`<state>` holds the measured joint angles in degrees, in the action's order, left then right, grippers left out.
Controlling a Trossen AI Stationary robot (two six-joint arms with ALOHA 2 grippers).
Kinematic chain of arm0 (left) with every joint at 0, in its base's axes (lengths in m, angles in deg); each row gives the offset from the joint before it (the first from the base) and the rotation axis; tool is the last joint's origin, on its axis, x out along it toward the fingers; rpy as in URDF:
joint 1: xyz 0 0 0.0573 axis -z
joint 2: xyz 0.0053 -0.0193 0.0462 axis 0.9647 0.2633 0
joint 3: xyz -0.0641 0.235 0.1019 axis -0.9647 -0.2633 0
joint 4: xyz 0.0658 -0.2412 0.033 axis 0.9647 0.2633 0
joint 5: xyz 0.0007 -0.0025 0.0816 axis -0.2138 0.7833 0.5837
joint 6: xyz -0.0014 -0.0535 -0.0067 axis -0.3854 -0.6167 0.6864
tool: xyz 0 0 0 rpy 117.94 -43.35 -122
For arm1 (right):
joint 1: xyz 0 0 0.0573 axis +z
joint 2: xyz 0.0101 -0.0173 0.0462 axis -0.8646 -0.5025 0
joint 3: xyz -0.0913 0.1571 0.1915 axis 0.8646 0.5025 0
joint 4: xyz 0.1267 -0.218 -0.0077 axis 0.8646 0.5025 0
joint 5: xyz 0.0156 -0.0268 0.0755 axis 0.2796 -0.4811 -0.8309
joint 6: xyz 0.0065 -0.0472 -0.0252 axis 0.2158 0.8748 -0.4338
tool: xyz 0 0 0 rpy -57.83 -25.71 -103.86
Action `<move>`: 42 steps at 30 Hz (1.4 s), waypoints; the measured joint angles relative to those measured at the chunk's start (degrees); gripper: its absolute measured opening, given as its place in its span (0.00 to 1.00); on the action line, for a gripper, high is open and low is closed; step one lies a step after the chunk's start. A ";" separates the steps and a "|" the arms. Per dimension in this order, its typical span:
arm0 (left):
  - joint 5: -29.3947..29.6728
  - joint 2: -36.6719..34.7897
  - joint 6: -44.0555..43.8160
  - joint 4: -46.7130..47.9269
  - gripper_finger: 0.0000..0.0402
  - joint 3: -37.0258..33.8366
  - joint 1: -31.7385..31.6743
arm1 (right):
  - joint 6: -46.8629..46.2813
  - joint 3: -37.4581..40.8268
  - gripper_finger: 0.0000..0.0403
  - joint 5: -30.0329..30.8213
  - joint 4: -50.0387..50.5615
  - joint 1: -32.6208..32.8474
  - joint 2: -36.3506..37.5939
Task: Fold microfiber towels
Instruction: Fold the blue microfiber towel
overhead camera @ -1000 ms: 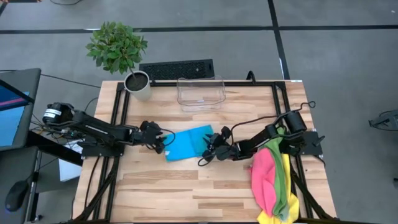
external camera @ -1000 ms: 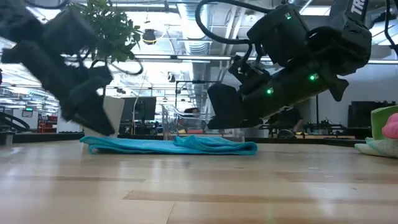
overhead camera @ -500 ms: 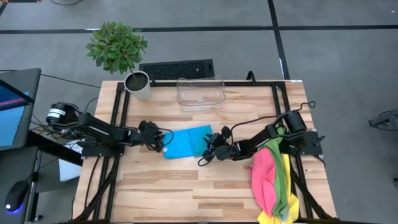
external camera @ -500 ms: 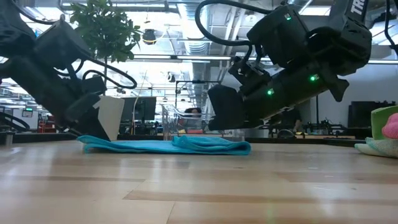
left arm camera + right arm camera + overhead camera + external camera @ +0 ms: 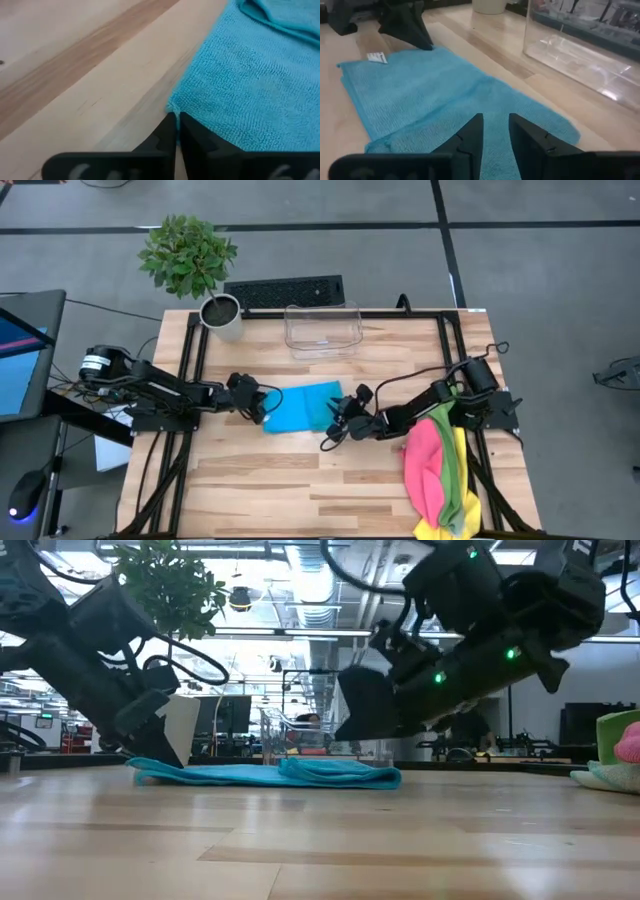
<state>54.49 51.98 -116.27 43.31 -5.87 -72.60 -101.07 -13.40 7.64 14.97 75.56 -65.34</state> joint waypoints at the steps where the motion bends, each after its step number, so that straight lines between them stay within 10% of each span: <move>1: -1.40 -0.36 -0.30 0.29 0.01 0.38 0.00 | 0.02 0.00 0.29 -0.02 0.72 0.00 0.91; 27: -5.65 -1.54 4.86 11.69 0.00 20.94 -0.11 | -0.04 -5.74 0.29 -16.21 -5.89 -0.93 -9.46; 42: -4.95 -1.47 2.86 5.04 0.00 22.27 -2.95 | 2.31 -4.27 0.29 -6.77 1.48 1.83 -0.26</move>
<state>49.54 50.51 -113.41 48.36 16.40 -75.56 -98.76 -17.68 0.87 16.44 77.39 -65.60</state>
